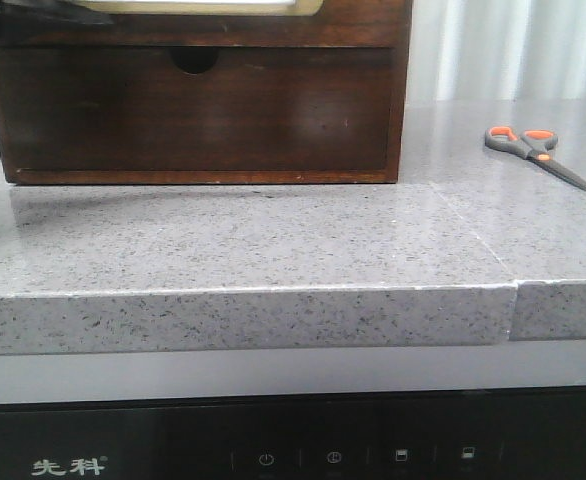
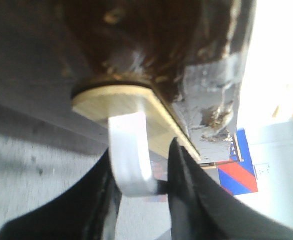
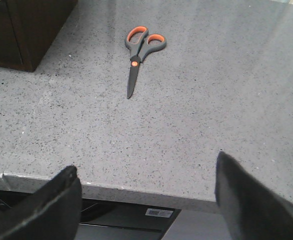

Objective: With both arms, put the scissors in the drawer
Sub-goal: 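Pull the drawer open toward the robot with the left gripper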

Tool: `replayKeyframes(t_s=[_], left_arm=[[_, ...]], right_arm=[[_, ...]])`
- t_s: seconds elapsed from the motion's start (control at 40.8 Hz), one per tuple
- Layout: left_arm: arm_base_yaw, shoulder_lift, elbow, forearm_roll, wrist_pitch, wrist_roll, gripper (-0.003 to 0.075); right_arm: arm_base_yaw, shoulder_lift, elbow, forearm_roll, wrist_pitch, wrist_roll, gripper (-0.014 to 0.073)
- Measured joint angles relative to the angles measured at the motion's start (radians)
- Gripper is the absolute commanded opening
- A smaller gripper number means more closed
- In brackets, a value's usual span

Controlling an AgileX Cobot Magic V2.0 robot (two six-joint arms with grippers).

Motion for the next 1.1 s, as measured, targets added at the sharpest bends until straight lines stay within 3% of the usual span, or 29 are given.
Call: replayKeyframes(t_s=[0.368, 0.589, 0.711, 0.883, 0.957, 1.104], left_arm=[[0.0, -0.314, 0.304, 0.0, 0.06, 0.037, 0.0074], [0.0, -0.407, 0.368, 0.0, 0.068, 0.037, 0.0088], [0.0, -0.409, 0.37, 0.0, 0.068, 0.046, 0.0205], [0.0, -0.413, 0.37, 0.052, 0.079, 0.11, 0.045], [0.0, -0.417, 0.37, 0.061, 0.1, 0.12, 0.0489], [-0.002, -0.419, 0.37, 0.085, 0.133, 0.125, 0.0491]], right_arm=[[0.0, 0.0, 0.0, 0.0, 0.0, 0.0, 0.0573], [0.0, 0.0, 0.0, 0.0, 0.0, 0.0, 0.0573], [0.0, 0.0, 0.0, 0.0, 0.0, 0.0, 0.0573], [0.0, 0.0, 0.0, 0.0, 0.0, 0.0, 0.0573], [0.0, 0.0, 0.0, 0.0, 0.0, 0.0, 0.0573], [0.0, 0.0, 0.0, 0.0, 0.0, 0.0, 0.0573]])
